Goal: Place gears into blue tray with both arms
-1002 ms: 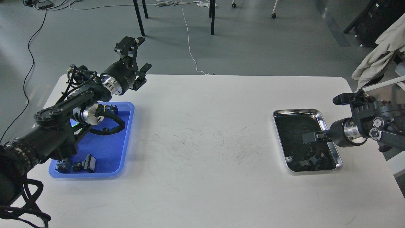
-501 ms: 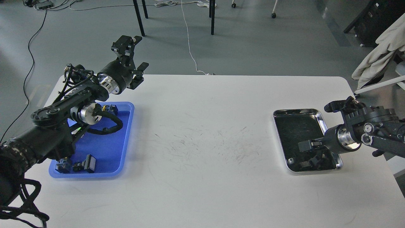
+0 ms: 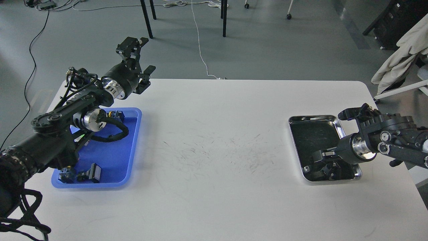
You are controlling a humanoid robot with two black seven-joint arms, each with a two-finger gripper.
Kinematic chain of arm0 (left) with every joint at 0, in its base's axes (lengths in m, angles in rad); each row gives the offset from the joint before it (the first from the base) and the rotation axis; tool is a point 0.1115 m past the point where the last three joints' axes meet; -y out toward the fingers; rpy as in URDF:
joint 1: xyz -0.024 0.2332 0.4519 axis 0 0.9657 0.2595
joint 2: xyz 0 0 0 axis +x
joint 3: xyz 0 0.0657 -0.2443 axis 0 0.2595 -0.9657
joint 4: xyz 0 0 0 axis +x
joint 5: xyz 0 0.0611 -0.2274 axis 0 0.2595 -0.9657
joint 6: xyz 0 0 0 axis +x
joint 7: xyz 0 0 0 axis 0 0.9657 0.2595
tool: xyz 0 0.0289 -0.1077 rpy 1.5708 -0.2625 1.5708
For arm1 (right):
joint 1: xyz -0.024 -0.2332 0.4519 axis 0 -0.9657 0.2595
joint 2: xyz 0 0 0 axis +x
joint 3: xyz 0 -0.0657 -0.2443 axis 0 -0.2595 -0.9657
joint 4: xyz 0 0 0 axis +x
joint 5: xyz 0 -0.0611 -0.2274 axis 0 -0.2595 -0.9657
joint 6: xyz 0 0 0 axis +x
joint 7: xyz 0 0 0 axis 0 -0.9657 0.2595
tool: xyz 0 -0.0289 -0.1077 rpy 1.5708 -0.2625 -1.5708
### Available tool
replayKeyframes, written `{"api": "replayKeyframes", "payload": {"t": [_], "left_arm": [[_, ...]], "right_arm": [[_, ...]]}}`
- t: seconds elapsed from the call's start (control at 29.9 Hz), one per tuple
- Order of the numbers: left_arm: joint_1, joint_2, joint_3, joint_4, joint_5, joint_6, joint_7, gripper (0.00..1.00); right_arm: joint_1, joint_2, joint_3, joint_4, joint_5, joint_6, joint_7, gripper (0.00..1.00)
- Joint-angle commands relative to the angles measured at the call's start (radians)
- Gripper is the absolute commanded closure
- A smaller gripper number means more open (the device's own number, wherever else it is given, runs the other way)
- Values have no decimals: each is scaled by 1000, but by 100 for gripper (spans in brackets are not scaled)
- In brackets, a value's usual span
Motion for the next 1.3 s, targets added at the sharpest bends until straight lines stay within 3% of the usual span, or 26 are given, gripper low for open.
{"api": "replayKeyframes", "payload": {"t": [0.0,0.13,0.37,0.57,0.67,0.84,1.0,1.1,1.27], "left_arm": [[0,1,0,1,2,0,0,2],[0,1,0,1,2,0,0,2],[0,1,0,1,2,0,0,2],[-1,1,0,2,2,0,0,2],[-1,15,-1,4,2,1,2,2],[-1,42,-1,5,2,0,3,2],[-5,62,-5,5,0,0,6,2],[-5,71,-9,5,0,4,5,2],[-6,82,-12,5,0,14,5,2]], "right_arm": [[8,1,-7,0,2,7,0,84],[20,2,-6,0,2,7,2,98],[131,42,-6,12,132,7,-1,98],[246,172,8,3,339,3,2,98],[254,269,60,-8,520,3,38,98],[179,484,212,-143,689,5,55,98],[-13,676,466,-310,740,7,59,98],[-111,676,577,-391,740,7,59,98],[-220,676,593,-398,732,7,59,98]]}}
